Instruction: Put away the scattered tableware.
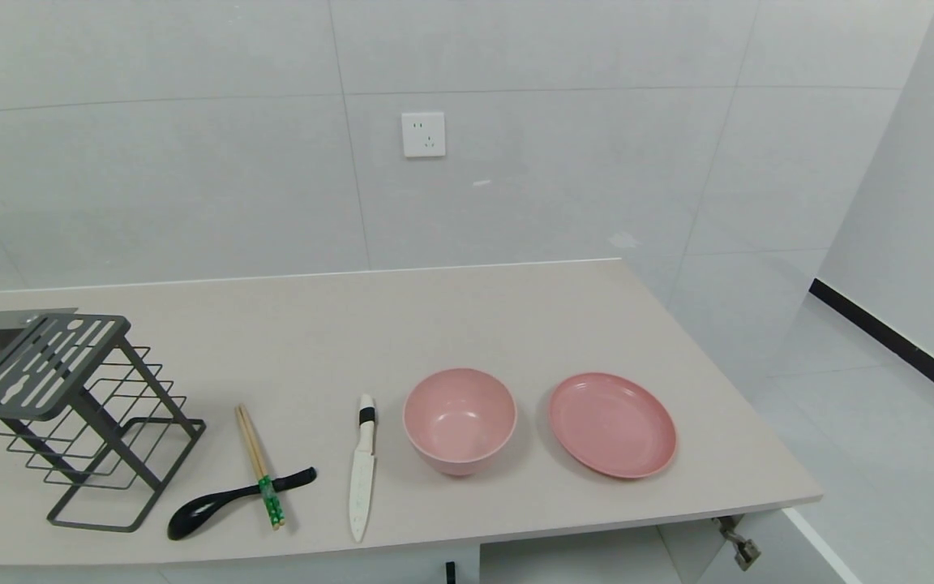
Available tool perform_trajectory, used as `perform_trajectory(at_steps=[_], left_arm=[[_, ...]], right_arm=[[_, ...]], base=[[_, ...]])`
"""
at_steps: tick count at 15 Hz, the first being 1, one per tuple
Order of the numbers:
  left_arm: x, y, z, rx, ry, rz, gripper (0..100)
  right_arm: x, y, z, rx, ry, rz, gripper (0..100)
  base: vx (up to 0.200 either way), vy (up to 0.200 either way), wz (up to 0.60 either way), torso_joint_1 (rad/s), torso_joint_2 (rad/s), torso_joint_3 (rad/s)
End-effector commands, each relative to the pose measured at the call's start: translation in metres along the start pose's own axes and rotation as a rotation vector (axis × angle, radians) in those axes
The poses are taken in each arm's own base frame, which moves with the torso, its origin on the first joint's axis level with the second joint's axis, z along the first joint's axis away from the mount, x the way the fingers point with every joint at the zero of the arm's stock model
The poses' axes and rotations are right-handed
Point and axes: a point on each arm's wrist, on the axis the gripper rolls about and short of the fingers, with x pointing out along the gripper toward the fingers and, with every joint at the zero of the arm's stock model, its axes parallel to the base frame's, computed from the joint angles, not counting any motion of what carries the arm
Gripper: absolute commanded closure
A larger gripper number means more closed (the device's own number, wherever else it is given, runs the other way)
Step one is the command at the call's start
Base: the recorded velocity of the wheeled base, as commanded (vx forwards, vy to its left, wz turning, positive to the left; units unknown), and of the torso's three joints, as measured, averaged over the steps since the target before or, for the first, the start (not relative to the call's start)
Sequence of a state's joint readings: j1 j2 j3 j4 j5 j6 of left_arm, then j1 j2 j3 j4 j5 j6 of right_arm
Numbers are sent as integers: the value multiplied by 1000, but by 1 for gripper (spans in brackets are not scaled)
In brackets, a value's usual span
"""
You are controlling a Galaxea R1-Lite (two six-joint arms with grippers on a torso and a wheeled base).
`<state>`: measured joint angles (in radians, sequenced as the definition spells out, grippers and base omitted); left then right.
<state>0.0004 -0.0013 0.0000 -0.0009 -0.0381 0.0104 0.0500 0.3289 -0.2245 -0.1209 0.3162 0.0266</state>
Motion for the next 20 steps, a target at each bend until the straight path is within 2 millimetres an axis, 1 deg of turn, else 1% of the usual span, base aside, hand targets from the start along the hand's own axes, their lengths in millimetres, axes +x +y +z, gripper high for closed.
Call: perform_trajectory(at_steps=[1,5,6,8,10,11,15,18,20], left_arm=[[0,0,0,0,1,2,0],[0,0,0,0,1,4,0],[0,0,0,0,1,2,0],[0,0,0,0,1,5,0],[0,0,0,0,1,5,0],[0,0,0,0,1,5,0],[0,0,0,-1,1,12,0],[0,0,0,-3,1,12,0],[0,0,0,-1,1,12,0]], right_arm=[[52,-11,17,56,207,118,0],[94,-17,13,50,307,158,0],[100,-18,12,46,309,160,0],[122,-22,14,41,297,165,0],[134,-24,10,39,307,166,0],[147,-27,6,40,320,166,0],[170,-31,-5,42,368,169,0],[191,-30,-20,57,431,261,0],[211,-33,-31,75,489,260,0]], base=[[0,0,0,0,0,0],[0,0,0,0,0,0],[0,0,0,0,0,0],[0,0,0,0,0,0],[0,0,0,0,0,0],[0,0,0,0,0,0],[0,0,0,0,0,0],[0,0,0,0,0,0],[0,0,0,0,0,0]])
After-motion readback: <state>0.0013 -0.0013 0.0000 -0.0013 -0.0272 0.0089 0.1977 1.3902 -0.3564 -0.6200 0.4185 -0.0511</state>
